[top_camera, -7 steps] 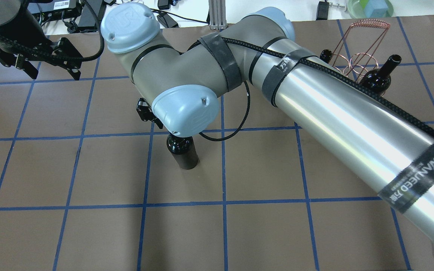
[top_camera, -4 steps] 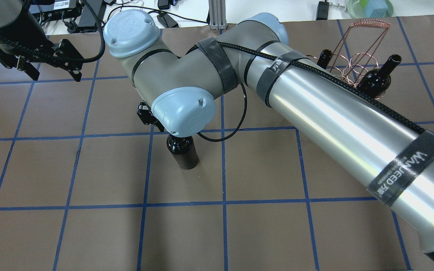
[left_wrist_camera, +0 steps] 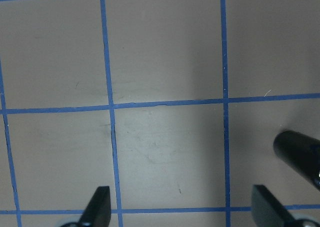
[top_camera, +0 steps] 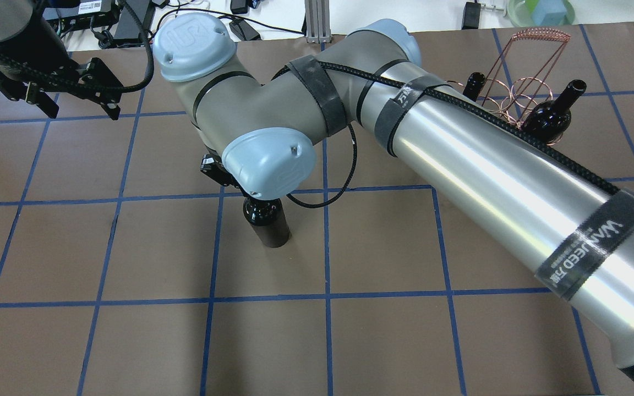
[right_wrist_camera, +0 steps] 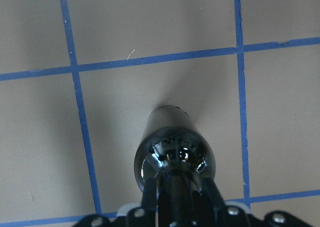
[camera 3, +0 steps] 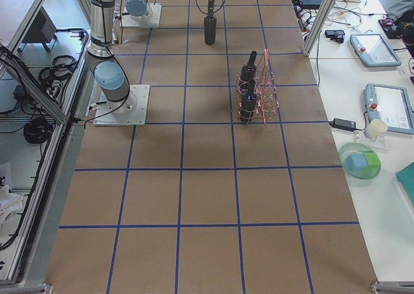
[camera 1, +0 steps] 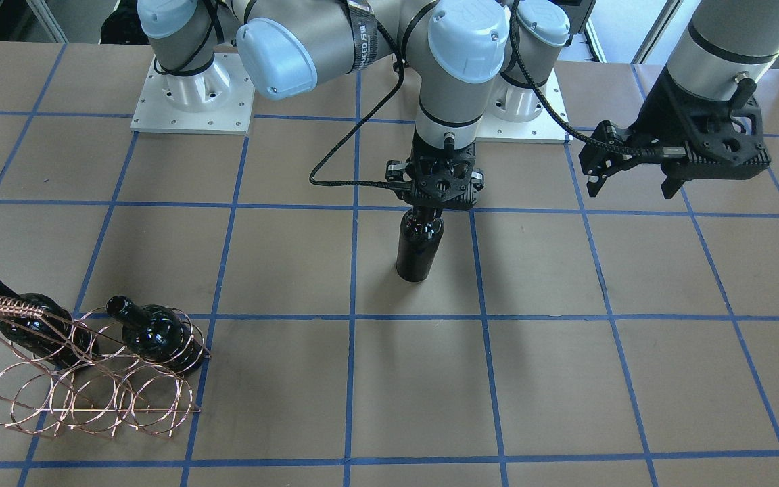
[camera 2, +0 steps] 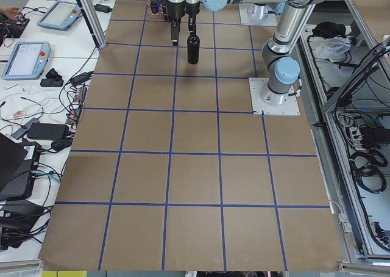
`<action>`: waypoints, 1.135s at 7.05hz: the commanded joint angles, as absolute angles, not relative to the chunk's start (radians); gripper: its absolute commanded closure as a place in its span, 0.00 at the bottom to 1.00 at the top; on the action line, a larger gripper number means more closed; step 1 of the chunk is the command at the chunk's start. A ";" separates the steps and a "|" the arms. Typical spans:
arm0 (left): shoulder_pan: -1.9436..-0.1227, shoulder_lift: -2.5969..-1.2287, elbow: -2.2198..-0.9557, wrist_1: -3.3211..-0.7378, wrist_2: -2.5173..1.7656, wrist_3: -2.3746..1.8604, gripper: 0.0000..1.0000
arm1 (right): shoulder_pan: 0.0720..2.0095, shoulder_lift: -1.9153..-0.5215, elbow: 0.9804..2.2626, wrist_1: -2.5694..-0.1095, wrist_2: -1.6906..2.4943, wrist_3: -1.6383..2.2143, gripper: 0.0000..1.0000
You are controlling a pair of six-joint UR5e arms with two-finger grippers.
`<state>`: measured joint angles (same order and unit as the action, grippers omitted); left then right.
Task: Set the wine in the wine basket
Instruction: 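Close the right gripper on the bottle neck and lift it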
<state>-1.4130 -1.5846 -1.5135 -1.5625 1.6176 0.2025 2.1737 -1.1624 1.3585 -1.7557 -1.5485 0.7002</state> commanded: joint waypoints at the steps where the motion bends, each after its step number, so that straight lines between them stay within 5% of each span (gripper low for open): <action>1: -1.414 -1.582 -1.514 -1.565 1.569 0.201 0.00 | 2.174 -1.158 1.359 -1.758 -1.525 0.680 0.63; 4: -1.413 -1.580 -1.519 -1.565 1.563 0.202 0.00 | 2.122 -1.211 1.358 -1.746 -1.531 0.619 0.67; 8: -1.414 -1.578 -1.522 -1.565 1.565 0.202 0.00 | 1.788 -1.397 1.365 -1.480 -1.560 0.273 0.70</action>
<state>-1.4138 -1.5790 -1.5212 -1.5647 1.5646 0.2025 1.9189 -1.3359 1.3613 -1.5778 -1.5423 0.4074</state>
